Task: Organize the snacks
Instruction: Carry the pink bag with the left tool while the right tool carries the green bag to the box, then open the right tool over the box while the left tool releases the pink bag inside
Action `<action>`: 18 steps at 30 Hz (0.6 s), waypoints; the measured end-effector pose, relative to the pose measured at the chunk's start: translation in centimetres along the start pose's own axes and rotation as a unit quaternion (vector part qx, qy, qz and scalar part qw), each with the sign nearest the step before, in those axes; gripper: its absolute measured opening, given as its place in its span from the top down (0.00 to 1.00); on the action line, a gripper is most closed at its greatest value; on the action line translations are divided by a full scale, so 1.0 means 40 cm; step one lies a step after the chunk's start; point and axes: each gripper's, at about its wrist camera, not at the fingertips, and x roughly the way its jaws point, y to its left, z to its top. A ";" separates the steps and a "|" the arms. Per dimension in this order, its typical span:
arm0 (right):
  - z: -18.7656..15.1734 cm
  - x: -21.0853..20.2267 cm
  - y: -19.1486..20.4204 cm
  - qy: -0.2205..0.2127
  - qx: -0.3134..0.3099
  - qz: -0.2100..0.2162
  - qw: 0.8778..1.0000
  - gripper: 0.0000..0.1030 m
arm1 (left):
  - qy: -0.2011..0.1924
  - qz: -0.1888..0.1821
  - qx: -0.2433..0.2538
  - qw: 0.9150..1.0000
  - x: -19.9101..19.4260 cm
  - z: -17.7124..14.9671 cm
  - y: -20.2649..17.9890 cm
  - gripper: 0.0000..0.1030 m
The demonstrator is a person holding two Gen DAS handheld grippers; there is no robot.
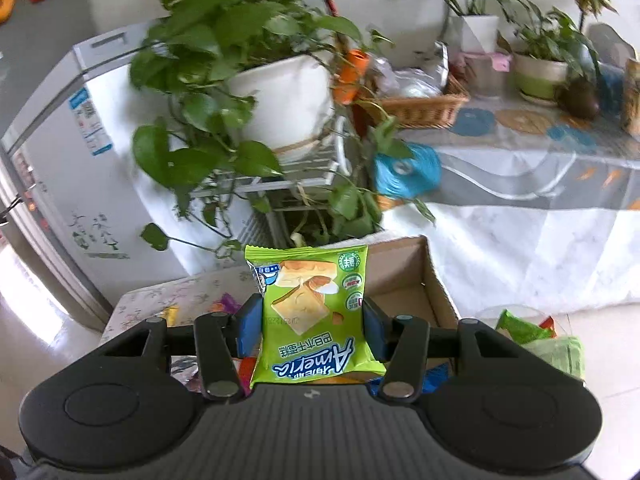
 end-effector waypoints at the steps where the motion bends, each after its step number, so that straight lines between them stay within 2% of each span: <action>1: 0.000 0.001 -0.007 0.001 0.004 -0.002 1.000 0.43 | 0.002 -0.004 0.002 1.000 0.009 0.002 -0.010 0.50; 7: 0.003 0.013 -0.042 0.008 0.029 -0.017 0.999 0.43 | 0.018 -0.018 0.013 1.000 0.057 0.009 -0.046 0.50; 9: 0.004 0.017 -0.050 0.009 0.040 -0.022 0.999 0.42 | 0.020 -0.019 0.008 1.000 0.068 0.011 -0.047 0.45; 11: 0.005 0.016 -0.053 0.007 0.047 -0.020 0.999 0.37 | 0.016 -0.020 0.006 1.000 0.070 0.011 -0.049 0.31; 13: 0.005 0.011 -0.051 0.002 0.046 -0.015 0.999 0.32 | 0.010 -0.016 0.007 1.000 0.061 0.011 -0.051 0.24; 18: 0.008 0.010 -0.046 -0.006 0.050 -0.007 0.999 0.25 | 0.005 -0.016 0.009 1.000 0.038 0.014 -0.034 0.23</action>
